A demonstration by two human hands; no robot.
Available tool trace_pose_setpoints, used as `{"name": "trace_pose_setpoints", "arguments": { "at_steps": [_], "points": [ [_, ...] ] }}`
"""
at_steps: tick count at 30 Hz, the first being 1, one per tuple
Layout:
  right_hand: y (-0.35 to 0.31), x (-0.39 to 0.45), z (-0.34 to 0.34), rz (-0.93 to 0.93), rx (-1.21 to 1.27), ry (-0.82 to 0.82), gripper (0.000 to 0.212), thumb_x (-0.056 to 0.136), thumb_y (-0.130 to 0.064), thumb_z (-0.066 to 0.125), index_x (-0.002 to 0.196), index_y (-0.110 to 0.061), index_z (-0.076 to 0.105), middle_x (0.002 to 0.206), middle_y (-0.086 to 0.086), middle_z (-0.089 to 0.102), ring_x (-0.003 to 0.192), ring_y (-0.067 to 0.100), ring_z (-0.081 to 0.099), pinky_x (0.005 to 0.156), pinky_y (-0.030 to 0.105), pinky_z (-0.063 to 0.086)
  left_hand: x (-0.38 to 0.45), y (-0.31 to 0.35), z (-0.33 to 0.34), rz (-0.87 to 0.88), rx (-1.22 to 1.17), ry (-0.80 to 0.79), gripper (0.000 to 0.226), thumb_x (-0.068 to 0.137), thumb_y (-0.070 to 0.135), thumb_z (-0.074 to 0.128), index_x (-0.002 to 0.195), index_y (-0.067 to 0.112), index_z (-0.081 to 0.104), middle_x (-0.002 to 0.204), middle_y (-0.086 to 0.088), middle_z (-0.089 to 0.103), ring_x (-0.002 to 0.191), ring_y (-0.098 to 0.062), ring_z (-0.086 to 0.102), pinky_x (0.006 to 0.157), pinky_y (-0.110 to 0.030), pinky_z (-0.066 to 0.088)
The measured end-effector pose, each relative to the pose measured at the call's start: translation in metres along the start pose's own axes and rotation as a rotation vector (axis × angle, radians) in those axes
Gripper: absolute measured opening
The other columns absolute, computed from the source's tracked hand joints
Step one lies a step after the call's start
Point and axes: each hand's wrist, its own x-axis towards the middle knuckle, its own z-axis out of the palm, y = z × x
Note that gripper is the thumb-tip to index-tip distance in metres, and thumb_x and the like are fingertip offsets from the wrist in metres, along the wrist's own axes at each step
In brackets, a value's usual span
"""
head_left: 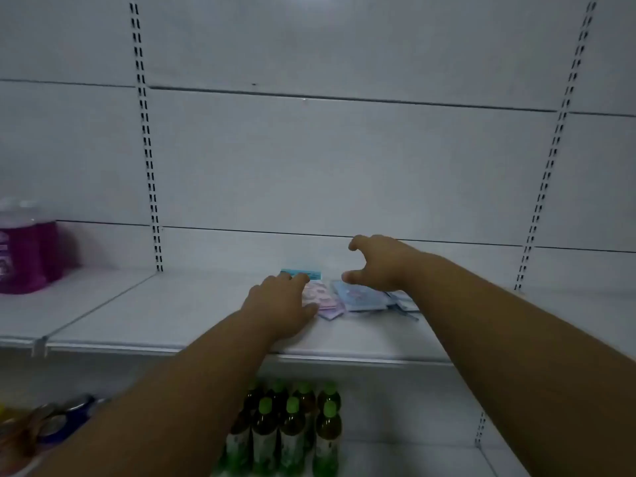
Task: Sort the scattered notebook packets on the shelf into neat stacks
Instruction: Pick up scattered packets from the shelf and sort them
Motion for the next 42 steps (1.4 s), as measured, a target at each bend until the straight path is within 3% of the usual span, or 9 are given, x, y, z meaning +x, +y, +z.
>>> {"name": "trace_pose_setpoints", "arguments": {
  "at_steps": [10, 17, 20, 22, 24, 28, 31, 35, 42],
  "points": [
    [0.042, 0.045, 0.048, -0.001, -0.126, -0.375, 0.087, 0.057, -0.068, 0.071, 0.132, -0.031, 0.046, 0.134, -0.002, 0.052, 0.112, 0.022, 0.052, 0.094, 0.038, 0.044, 0.043, -0.006, 0.023, 0.004, 0.048, -0.235, 0.08, 0.067, 0.082, 0.041, 0.127, 0.03, 0.053, 0.134, -0.002, 0.057, 0.115, -0.028, 0.054, 0.095, -0.037, 0.045],
    [0.048, 0.049, 0.044, -0.081, -0.147, -0.32, 0.053, 0.066, -0.058, 0.067, 0.113, -0.034, 0.061, 0.116, -0.006, 0.059, 0.1, 0.017, 0.054, 0.09, 0.036, 0.047, 0.054, -0.01, 0.005, 0.078, -0.022, -0.218, 0.046, 0.09, 0.058, 0.045, 0.119, 0.025, 0.06, 0.118, -0.006, 0.066, 0.099, -0.024, 0.059, 0.081, -0.033, 0.046],
    [0.049, 0.053, 0.027, -0.132, -0.121, -0.153, 0.025, 0.09, -0.044, 0.048, 0.094, -0.024, 0.062, 0.096, -0.004, 0.06, 0.09, 0.019, 0.052, 0.076, 0.03, 0.039, 0.054, -0.011, -0.004, 0.09, -0.086, -0.08, 0.028, 0.096, 0.04, 0.046, 0.104, 0.021, 0.065, 0.098, -0.004, 0.07, 0.088, -0.025, 0.06, 0.073, -0.034, 0.047],
    [0.052, 0.055, 0.018, -0.113, -0.104, 0.034, 0.03, 0.098, -0.035, 0.038, 0.073, -0.022, 0.049, 0.075, -0.004, 0.052, 0.08, 0.024, 0.051, 0.067, 0.031, 0.035, 0.052, -0.01, -0.005, 0.068, -0.184, 0.02, 0.028, 0.097, 0.037, 0.044, 0.104, 0.022, 0.066, 0.095, -0.002, 0.07, 0.088, -0.025, 0.061, 0.068, -0.031, 0.042],
    [0.059, 0.055, 0.017, -0.06, -0.021, 0.203, 0.031, 0.099, -0.032, 0.035, 0.072, -0.019, 0.043, 0.069, -0.001, 0.047, 0.074, 0.026, 0.05, 0.062, 0.032, 0.035, 0.05, -0.008, -0.003, 0.059, -0.285, 0.13, 0.029, 0.096, 0.035, 0.048, 0.116, 0.024, 0.066, 0.107, -0.001, 0.071, 0.097, -0.023, 0.062, 0.074, -0.026, 0.039],
    [0.065, 0.046, 0.02, -0.013, 0.235, 0.475, 0.024, 0.1, -0.026, 0.036, 0.091, -0.014, 0.055, 0.083, 0.005, 0.059, 0.076, 0.024, 0.053, 0.063, 0.029, 0.032, 0.047, -0.002, 0.005, 0.148, -0.205, 0.287, 0.044, 0.09, 0.035, 0.061, 0.129, 0.017, 0.059, 0.132, -0.005, 0.06, 0.116, -0.026, 0.053, 0.098, -0.03, 0.037],
    [0.063, 0.031, 0.017, -0.057, 0.244, 0.658, 0.024, 0.097, -0.014, 0.046, 0.111, -0.01, 0.066, 0.104, 0.009, 0.069, 0.094, 0.026, 0.06, 0.079, 0.026, 0.038, 0.048, 0.007, 0.009, 0.188, -0.153, 0.313, 0.049, 0.091, 0.04, 0.058, 0.135, 0.019, 0.053, 0.142, -0.005, 0.051, 0.127, -0.026, 0.043, 0.108, -0.039, 0.033],
    [0.065, -0.004, 0.008, -0.142, 0.032, 0.801, 0.029, 0.082, 0.006, 0.062, 0.11, 0.003, 0.067, 0.115, 0.022, 0.066, 0.109, 0.039, 0.059, 0.101, 0.035, 0.037, 0.051, 0.033, 0.005, 0.315, -0.146, 0.324, 0.05, 0.091, 0.038, 0.059, 0.135, 0.016, 0.053, 0.142, -0.007, 0.05, 0.129, -0.028, 0.04, 0.11, -0.038, 0.03],
    [0.11, -0.082, -0.008, -0.008, -0.303, 0.937, 0.039, 0.071, 0.014, 0.07, 0.109, 0.009, 0.065, 0.11, 0.025, 0.066, 0.102, 0.041, 0.061, 0.097, 0.04, 0.043, 0.047, 0.11, 0.013, 0.535, -0.272, 0.343, 0.046, 0.086, 0.032, 0.067, 0.126, 0.011, 0.062, 0.128, -0.014, 0.061, 0.116, -0.035, 0.053, 0.101, -0.041, 0.04]
  ]
}}
